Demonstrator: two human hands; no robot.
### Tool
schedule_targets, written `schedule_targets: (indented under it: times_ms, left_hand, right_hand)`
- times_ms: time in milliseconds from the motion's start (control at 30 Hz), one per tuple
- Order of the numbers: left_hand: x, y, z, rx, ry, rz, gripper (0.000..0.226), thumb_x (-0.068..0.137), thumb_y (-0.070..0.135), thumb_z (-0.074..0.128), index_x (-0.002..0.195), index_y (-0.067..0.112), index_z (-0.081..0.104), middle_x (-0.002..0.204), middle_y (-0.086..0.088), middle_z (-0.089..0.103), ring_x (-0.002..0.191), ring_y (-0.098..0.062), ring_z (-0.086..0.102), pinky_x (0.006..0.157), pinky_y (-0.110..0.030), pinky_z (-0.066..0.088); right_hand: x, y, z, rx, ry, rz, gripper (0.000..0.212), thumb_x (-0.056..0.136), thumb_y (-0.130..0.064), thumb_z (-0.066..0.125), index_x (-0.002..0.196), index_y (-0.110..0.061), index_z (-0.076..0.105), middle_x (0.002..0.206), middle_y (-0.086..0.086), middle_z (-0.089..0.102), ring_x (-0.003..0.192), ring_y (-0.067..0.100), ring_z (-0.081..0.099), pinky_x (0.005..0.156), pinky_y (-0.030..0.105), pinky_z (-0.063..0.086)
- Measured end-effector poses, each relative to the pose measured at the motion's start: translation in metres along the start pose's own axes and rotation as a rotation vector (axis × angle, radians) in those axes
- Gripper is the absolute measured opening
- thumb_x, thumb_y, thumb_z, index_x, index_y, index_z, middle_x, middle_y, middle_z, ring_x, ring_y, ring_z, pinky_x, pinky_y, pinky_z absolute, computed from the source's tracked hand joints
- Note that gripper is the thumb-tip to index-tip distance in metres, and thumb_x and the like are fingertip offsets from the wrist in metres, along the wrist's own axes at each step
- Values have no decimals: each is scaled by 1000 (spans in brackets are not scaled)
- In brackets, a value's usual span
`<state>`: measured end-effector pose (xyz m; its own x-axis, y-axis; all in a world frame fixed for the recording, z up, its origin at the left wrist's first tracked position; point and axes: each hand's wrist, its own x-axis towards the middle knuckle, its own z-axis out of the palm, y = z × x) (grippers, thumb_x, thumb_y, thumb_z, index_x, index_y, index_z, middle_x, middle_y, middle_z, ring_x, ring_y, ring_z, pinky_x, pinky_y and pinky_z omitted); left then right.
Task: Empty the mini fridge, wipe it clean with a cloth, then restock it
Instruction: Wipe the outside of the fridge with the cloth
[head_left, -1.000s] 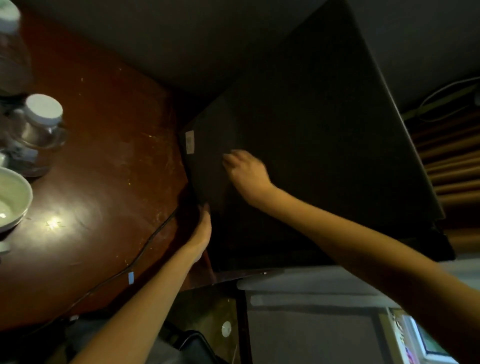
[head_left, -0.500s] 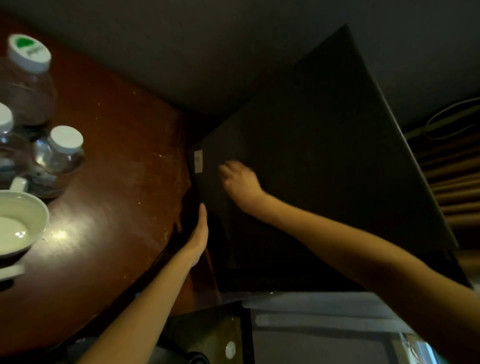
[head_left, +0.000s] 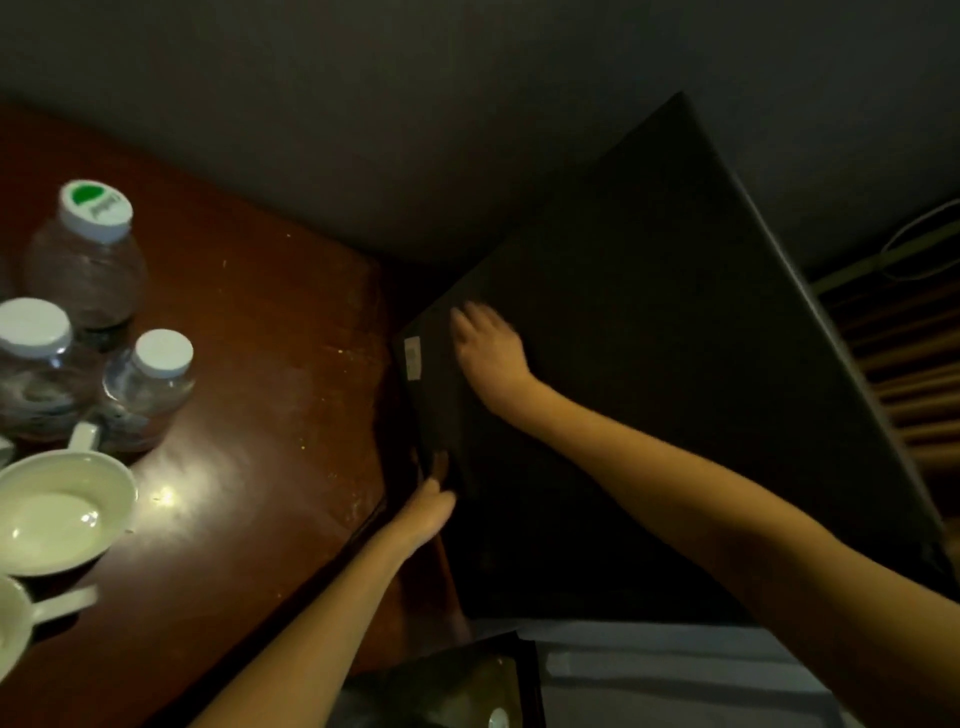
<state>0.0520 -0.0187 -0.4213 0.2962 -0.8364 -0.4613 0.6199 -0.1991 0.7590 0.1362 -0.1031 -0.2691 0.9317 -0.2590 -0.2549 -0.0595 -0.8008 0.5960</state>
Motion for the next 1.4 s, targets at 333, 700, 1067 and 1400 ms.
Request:
schedule_targets:
  times_ms: [333,700,1067,1400]
  left_hand:
    - [27,59,-47,49,39,73,73,94,-6,37,155,22,9,158,-2,21,143,-21,27,102,-22,31]
    - [64,56,-72,39,44,6,76,87,-4,43,154,20,16,156,-3,25,141,-22,31,112,-28,28]
    - [65,44,-106,77,65,-53,72,94,-9,36,154,20,10,160,-3,11,147,-21,13,120,-37,16]
    - [66,30,-88,72,-31,-129,61,89,-9,39,147,10,36,145,-10,44,137,-28,38,111,-35,34]
  right_hand:
    - [25,27,-27,-45,241,107,56,89,-8,60,142,-7,42,155,10,30,145,26,25,119,37,16]
    - [-17,-5,28,92,185,-48,36,75,-12,57,108,-7,73,120,9,67,113,26,64,101,34,43]
    - [0,-41,52,166,-152,-75,55,75,-23,79,126,-11,63,133,7,59,126,23,54,101,33,45]
    - [78,-53,61,-156,-191,-173,51,88,-19,66,136,-8,53,148,7,43,139,25,37,115,34,26]
